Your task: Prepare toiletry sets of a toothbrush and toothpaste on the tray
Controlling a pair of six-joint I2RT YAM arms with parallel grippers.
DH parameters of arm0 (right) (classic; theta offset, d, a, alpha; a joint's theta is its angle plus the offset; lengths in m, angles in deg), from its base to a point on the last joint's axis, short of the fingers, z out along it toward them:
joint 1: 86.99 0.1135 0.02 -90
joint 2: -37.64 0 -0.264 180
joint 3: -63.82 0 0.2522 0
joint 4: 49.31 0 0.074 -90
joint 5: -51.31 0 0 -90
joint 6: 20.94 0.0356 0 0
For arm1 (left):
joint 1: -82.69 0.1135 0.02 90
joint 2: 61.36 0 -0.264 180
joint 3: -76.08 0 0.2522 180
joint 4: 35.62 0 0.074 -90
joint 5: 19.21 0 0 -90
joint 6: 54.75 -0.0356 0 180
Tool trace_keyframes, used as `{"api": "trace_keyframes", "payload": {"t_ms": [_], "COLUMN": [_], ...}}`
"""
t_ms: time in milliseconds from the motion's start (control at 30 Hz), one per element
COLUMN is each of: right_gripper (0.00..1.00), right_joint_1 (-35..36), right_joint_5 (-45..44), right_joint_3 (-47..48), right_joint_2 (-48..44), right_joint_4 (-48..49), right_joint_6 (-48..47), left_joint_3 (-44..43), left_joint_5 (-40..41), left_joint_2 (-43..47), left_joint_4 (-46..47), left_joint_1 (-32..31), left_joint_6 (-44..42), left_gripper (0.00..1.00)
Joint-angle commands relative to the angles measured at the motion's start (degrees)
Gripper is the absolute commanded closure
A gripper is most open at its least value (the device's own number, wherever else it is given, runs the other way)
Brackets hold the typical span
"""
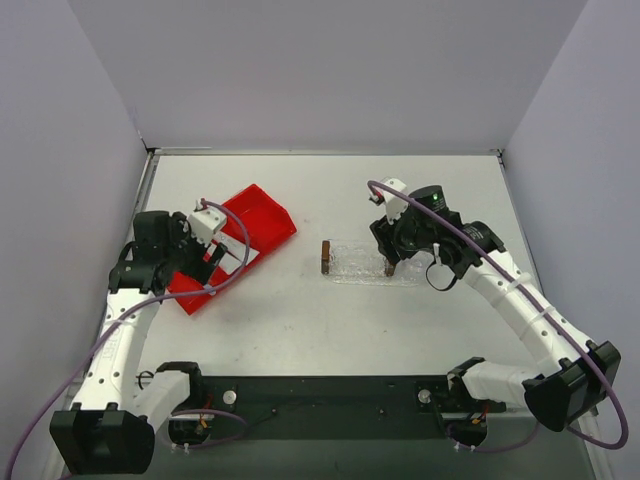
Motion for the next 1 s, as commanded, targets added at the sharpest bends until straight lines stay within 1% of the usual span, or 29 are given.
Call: {"api": "trace_keyframes", "payload": {"t_ms": [0, 133, 200, 233, 267, 333, 367, 500, 700, 967], "right_gripper": [0.49, 0.49, 0.49, 0.49, 0.49, 0.49, 0.49, 0.49, 0.49, 0.49], "right_joint_1": [2.6, 4.0, 4.1, 4.1, 4.1, 4.1, 4.1, 4.1, 4.1, 4.1], "right_joint_5": [-2.1, -4.4, -5.2, -5.4, -5.6, -6.0, -6.1, -6.8, -7.1, -7.2], "right_joint_3": [-0.2, -0.2, -0.4, -0.4, -0.6, -0.8, -0.9, -1.1, -1.5, -1.6], "right_joint_2": [0.5, 1.5, 1.7, 1.6, 1.5, 1.5, 1.5, 2.0, 2.4, 2.7], "right_joint_4": [1.5, 1.5, 1.8, 2.0, 2.0, 2.2, 2.2, 2.5, 2.7, 2.7], "right_joint_6": [-1.3, -1.8, -1.9, -1.9, -2.0, -2.0, -2.1, -2.2, -2.3, -2.5], "left_joint_3": [-0.6, 1.4, 2.6, 3.3, 3.9, 5.9, 6.2, 5.2, 5.8, 5.1], "left_joint_5": [-3.0, -3.3, -0.9, 3.3, 5.6, 11.8, 13.2, 18.7, 24.2, 28.5], "left_joint_2": [0.2, -1.5, -2.9, -3.3, -3.6, -4.6, -5.2, -11.9, -17.9, -23.9], "left_joint_4": [1.7, 7.3, 11.0, 12.6, 14.1, 18.3, 19.1, 22.0, 27.4, 30.4], "left_joint_1": [0.1, -1.6, -5.3, -7.3, -11.1, -15.3, -18.5, -22.9, -25.9, -27.6], "left_joint_6": [-1.4, 0.5, 1.4, 2.1, 2.1, 1.8, 1.8, 2.6, 2.4, 2.4], "left_gripper": [0.10, 0.10, 0.10, 0.10, 0.10, 0.09, 0.09, 0.09, 0.09, 0.09]}}
